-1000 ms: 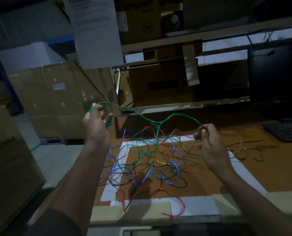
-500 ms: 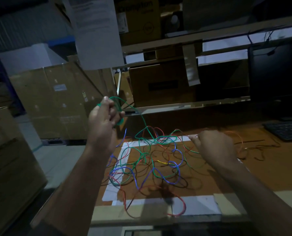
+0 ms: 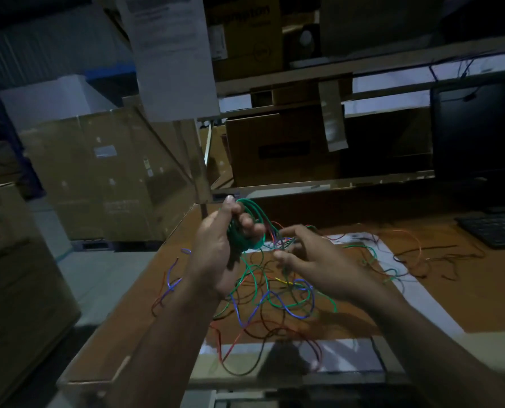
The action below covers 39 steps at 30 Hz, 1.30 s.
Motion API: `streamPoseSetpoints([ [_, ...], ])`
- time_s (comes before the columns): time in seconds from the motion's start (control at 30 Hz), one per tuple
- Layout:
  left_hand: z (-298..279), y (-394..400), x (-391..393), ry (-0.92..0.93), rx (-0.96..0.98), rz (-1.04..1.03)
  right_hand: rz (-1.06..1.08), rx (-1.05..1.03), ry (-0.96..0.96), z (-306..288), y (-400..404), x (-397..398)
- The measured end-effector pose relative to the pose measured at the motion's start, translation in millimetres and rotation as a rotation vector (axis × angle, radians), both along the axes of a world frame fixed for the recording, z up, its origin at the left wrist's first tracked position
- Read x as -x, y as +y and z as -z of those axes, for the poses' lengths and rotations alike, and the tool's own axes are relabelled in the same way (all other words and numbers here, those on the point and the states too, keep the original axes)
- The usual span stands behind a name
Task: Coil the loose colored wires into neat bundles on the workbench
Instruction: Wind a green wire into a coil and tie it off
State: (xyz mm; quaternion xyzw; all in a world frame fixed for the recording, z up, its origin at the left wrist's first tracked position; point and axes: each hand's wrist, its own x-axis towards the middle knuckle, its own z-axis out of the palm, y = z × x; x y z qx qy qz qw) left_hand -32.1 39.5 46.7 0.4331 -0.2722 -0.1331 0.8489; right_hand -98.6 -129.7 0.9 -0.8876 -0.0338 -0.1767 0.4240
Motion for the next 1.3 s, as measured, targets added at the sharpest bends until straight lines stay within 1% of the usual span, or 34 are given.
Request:
streamPoseSetpoints([
  [0.1, 5.2, 12.1, -13.2, 0.161, 0.148, 0.134, -0.047, 0.007, -0.008, 4.8, -3.7, 6.8],
  [0.17, 8.2, 18.6, -18.4, 0.23, 0.228, 0.25, -0.114, 0.002, 0.039, 3.7, -6.6, 11.8],
  [0.23, 9.1, 25.2, -21.9, 0.263, 0.269, 0.311, -0.099, 0.093, 0.084, 6.3, -9.3, 13.0],
  [0.33, 8.8, 34.7, -27.0, 0.306, 0.318, 0.304, 0.093, 0.292, 0.002, 17.6, -18.4, 7.0],
  [0.4, 7.1, 39.0, -28.5, 0.322, 0.382, 0.226, 0.204, 0.422, -0.083, 20.9, -20.6, 7.4],
  [0.43, 4.9, 40.3, -28.6, 0.314, 0.417, 0.187, 0.218, 0.441, -0.132, 23.3, -20.9, 8.8],
  [0.47, 1.6, 41.1, -28.3, 0.292, 0.448, 0.155, 0.195, 0.42, -0.185, 26.5, -21.3, 10.3],
  [0.53, -6.9, 42.3, -28.0, 0.23, 0.473, 0.111, 0.08, 0.255, -0.296, 35.8, -18.8, 13.9],
  [0.6, -11.7, 43.7, -33.9, 0.171, 0.431, 0.059, -0.01, 0.083, -0.379, 42.7, -14.2, 14.6],
  [0.63, -13.0, 43.2, -37.1, 0.157, 0.413, 0.026, -0.017, 0.073, -0.421, 44.5, -11.9, 12.7],
  [0.7, -12.2, 40.0, -42.0, 0.134, 0.383, -0.011, -0.008, 0.136, -0.502, 46.1, -8.4, 8.2],
  [0.77, -10.7, 34.1, -39.6, 0.078, 0.32, -0.053, -0.021, 0.168, -0.522, 45.0, -5.5, 7.4],
  [0.83, -3.1, 27.4, -36.8, -0.045, 0.135, -0.145, -0.047, 0.16, -0.494, 41.5, -1.3, 9.7],
  [0.93, 18.7, 17.2, -34.3, -0.325, -0.372, -0.352, -0.079, 0.084, -0.473, 30.0, 8.0, 11.4],
  [0.97, 25.5, 14.6, -34.9, -0.413, -0.507, -0.392, -0.069, 0.029, -0.481, 23.1, 11.1, 12.1],
  [1.0, 31.0, 11.6, -34.3, -0.497, -0.583, -0.403, -0.054, -0.039, -0.495, 15.8, 12.7, 11.7],
  [1.03, 34.4, 8.9, -32.3, -0.55, -0.618, -0.377, -0.04, -0.103, -0.516, 9.1, 13.2, 10.5],
  [1.07, 35.5, 6.3, -28.1, -0.565, -0.64, -0.333, -0.022, -0.146, -0.542, 2.8, 12.7, 8.6],
  [1.17, 33.6, 2.4, -17.7, -0.52, -0.658, -0.228, 0.089, -0.127, -0.618, -8.9, 7.7, -0.1],
  [1.3, 22.4, 9.9, -6.9, -0.423, -0.502, 0.006, 0.238, -0.108, -0.654, -13.7, -6.1, -11.5],
])
